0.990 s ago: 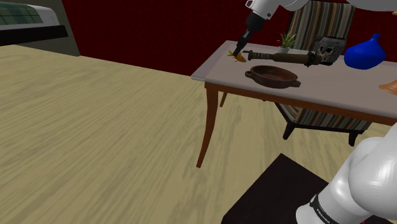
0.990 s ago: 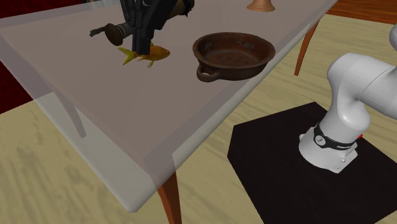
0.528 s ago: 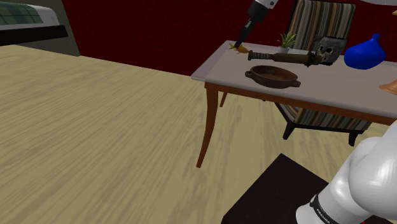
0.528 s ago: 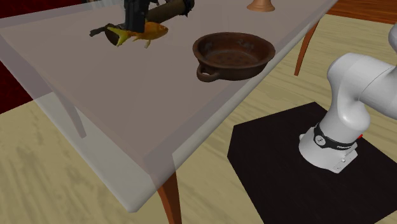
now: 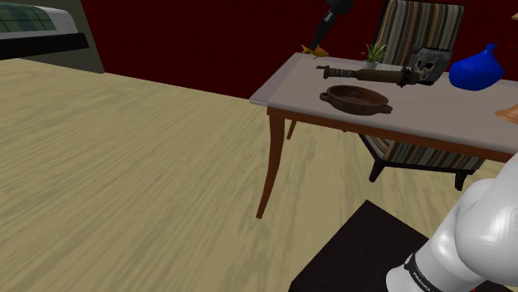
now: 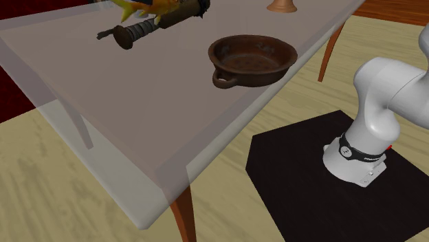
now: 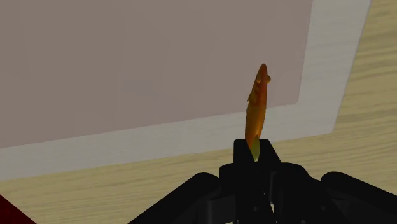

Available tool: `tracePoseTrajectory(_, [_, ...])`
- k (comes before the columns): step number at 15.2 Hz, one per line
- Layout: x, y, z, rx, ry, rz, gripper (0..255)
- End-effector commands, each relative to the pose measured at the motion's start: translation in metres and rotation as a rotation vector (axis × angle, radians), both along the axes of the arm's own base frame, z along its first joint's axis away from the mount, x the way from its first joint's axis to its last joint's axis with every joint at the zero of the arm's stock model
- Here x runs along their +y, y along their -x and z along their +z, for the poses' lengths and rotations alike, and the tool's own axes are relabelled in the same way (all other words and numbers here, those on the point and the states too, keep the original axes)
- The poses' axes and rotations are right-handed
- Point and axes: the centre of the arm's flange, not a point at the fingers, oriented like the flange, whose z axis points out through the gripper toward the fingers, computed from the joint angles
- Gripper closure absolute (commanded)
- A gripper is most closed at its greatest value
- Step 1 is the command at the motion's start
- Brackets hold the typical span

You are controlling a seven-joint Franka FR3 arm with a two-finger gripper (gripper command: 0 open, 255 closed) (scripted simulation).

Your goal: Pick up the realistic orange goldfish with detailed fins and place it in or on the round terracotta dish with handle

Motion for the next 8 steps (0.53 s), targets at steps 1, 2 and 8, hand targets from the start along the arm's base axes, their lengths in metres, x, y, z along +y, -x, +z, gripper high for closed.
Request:
tracePoseTrajectory(1, [-0.002,0.022,0.005,0.0,0.0,0.0,255])
tracePoseTrajectory(2, [-0.003,0.036,0.007,0.0,0.0,0.0,255])
tracePoseTrajectory(8, [-0.01,0.114,0.014,0.0,0.0,0.0,255])
